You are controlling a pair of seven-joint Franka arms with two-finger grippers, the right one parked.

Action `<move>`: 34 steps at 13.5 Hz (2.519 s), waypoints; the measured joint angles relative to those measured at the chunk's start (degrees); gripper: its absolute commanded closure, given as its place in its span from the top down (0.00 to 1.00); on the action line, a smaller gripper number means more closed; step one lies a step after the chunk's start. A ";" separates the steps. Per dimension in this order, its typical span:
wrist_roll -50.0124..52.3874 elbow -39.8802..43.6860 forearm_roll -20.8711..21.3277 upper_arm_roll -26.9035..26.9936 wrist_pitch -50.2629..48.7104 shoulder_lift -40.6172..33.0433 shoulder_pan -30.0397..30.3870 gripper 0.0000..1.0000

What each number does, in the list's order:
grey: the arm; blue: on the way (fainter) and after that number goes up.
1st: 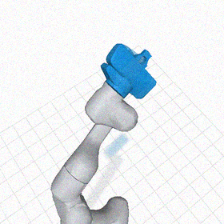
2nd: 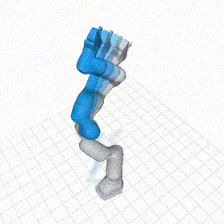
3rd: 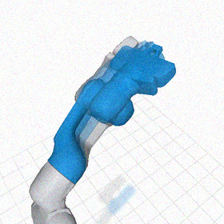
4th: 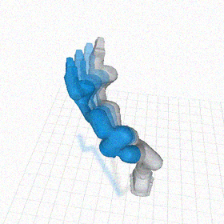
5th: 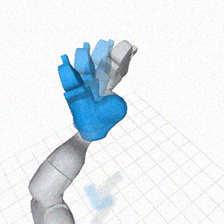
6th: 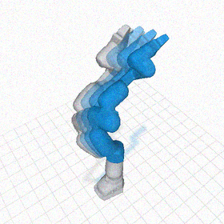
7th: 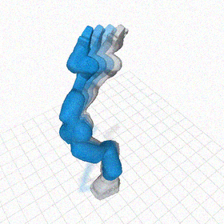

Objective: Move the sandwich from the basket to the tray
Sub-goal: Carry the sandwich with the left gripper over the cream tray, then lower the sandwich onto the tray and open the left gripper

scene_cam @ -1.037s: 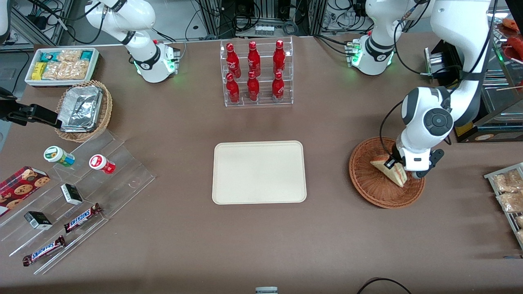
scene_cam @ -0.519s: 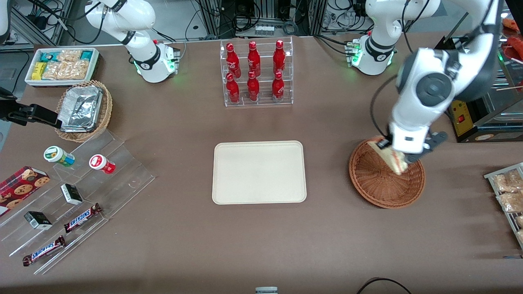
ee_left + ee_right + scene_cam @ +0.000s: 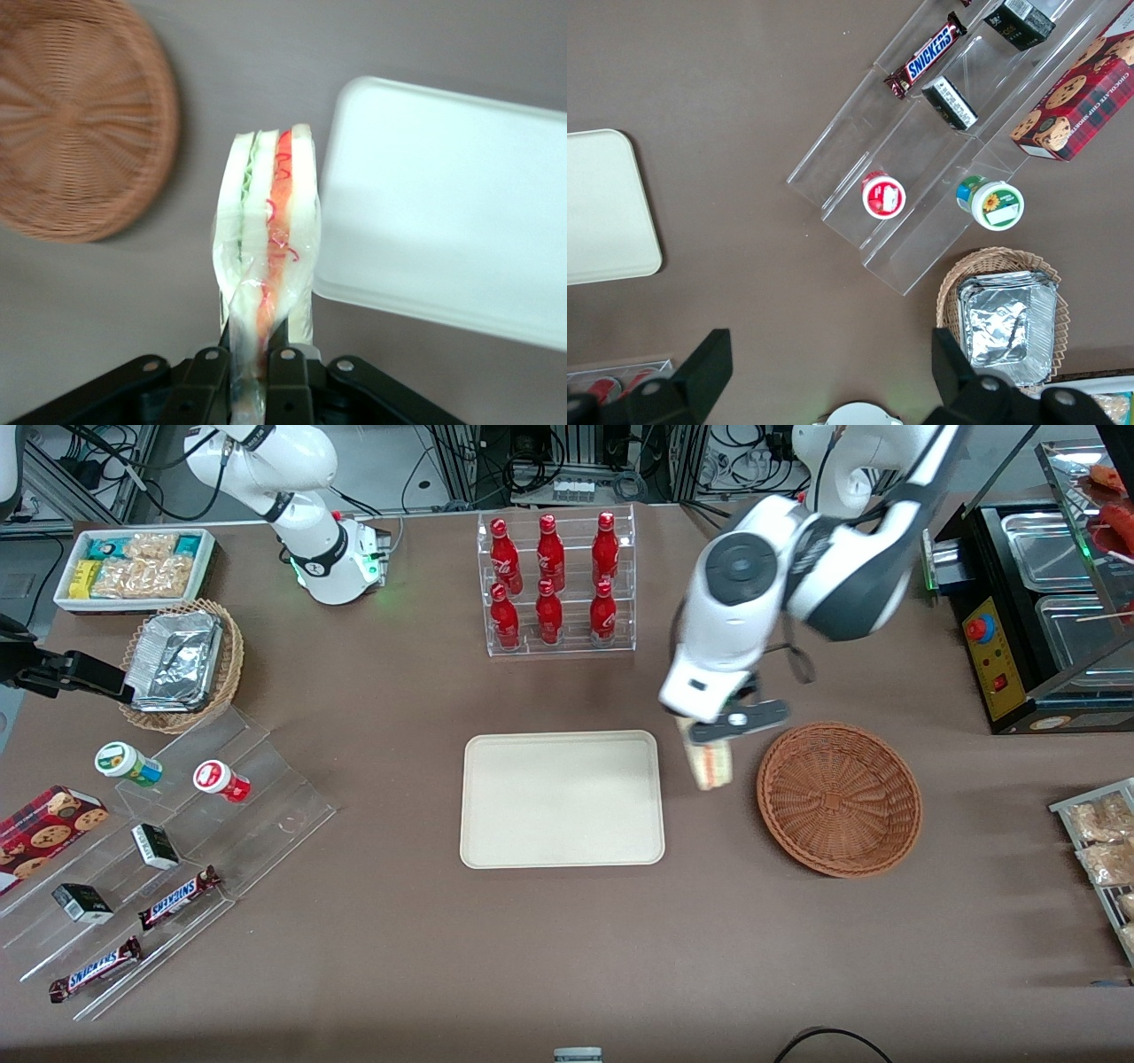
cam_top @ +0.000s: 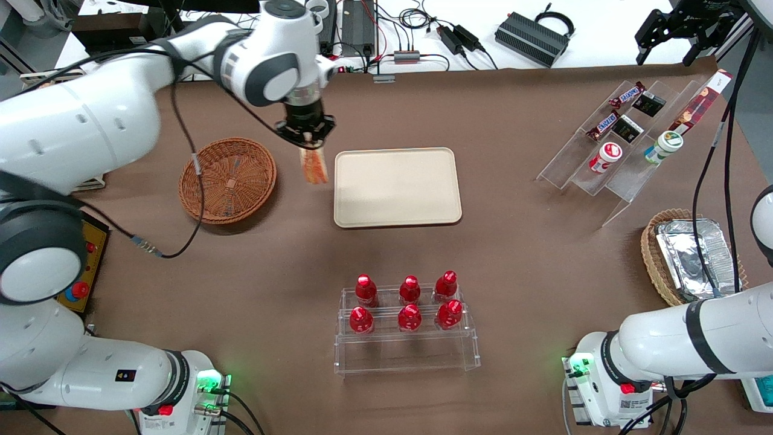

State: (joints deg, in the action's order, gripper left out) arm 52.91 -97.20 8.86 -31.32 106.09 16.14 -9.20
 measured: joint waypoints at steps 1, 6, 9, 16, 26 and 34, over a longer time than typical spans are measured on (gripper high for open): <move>0.99 2.10 0.03 -0.04 0.55 2.78 -2.21 0.00; 6.86 9.90 5.10 0.05 7.81 15.84 -12.41 0.00; 8.02 14.24 9.44 0.15 9.84 23.28 -15.68 0.00; 8.01 17.90 16.85 1.01 13.66 32.13 -16.85 0.00; 7.95 19.69 17.02 1.94 13.96 33.02 -17.05 0.99; 10.69 22.78 14.04 2.22 1.24 24.18 -12.66 0.99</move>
State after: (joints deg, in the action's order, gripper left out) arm 63.60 -74.42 22.91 -29.10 107.33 40.32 -21.86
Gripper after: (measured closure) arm 0.004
